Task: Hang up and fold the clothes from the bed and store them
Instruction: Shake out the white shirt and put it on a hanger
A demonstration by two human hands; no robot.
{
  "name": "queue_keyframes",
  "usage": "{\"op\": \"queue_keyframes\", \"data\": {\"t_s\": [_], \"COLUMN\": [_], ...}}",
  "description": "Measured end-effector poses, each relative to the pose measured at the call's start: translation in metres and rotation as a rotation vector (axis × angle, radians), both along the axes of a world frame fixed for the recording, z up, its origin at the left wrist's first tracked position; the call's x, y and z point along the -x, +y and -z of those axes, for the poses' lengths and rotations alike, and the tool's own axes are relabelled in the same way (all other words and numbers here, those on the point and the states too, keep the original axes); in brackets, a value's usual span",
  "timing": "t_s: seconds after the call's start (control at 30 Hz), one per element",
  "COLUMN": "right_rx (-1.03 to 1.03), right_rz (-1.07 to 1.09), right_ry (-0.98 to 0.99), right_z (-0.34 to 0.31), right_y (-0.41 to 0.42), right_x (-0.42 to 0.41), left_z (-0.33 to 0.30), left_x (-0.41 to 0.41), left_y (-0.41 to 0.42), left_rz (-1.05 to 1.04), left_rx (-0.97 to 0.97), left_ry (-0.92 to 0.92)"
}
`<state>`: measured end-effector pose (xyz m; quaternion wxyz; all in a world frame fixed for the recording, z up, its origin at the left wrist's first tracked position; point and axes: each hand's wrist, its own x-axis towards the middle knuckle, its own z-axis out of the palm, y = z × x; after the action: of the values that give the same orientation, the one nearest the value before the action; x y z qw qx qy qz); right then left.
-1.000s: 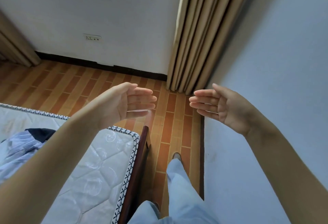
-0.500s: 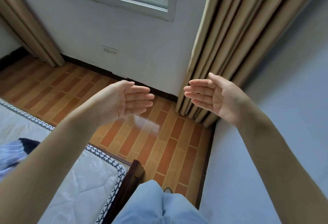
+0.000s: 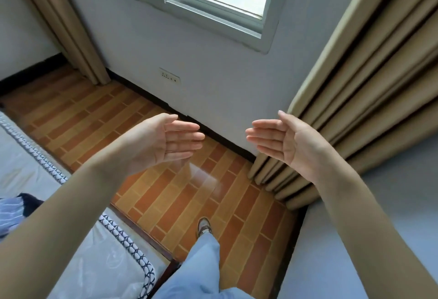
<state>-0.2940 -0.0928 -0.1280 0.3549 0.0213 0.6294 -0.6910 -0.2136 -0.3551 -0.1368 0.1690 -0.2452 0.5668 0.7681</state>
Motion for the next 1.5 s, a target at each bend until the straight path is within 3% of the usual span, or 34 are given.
{"op": "queue_keyframes", "data": {"t_s": [0.23,0.43,0.83,1.03,1.2,1.5], "right_rx": [-0.007,0.0,0.017,0.018,0.031,-0.063], "right_rz": [-0.151,-0.328,-0.919,-1.107,-1.272,-1.633], "right_ry": [0.067,0.051,0.01,0.01,0.001,-0.086], "right_z": [-0.011,-0.002,0.013,0.0,-0.002,0.02], "right_y": [-0.094,-0.18,-0.413,-0.533,-0.624,-0.724], "right_x": [0.112,0.165,0.235,0.272,0.267,0.166], "left_z": [-0.004,0.001,0.015,-0.003,-0.012,0.005], "left_x": [0.077,0.085,0.046,0.056,0.043,-0.028], "left_y": [-0.087,-0.147,-0.268,-0.324,-0.348,-0.334], "left_rz": [-0.107,-0.249,-0.824,-1.052,-1.28,-1.639], "left_rx": [-0.023,-0.043,-0.081,-0.022,0.029,-0.013], "left_ry": [0.099,0.111,0.074,0.083,0.07,-0.065]}}
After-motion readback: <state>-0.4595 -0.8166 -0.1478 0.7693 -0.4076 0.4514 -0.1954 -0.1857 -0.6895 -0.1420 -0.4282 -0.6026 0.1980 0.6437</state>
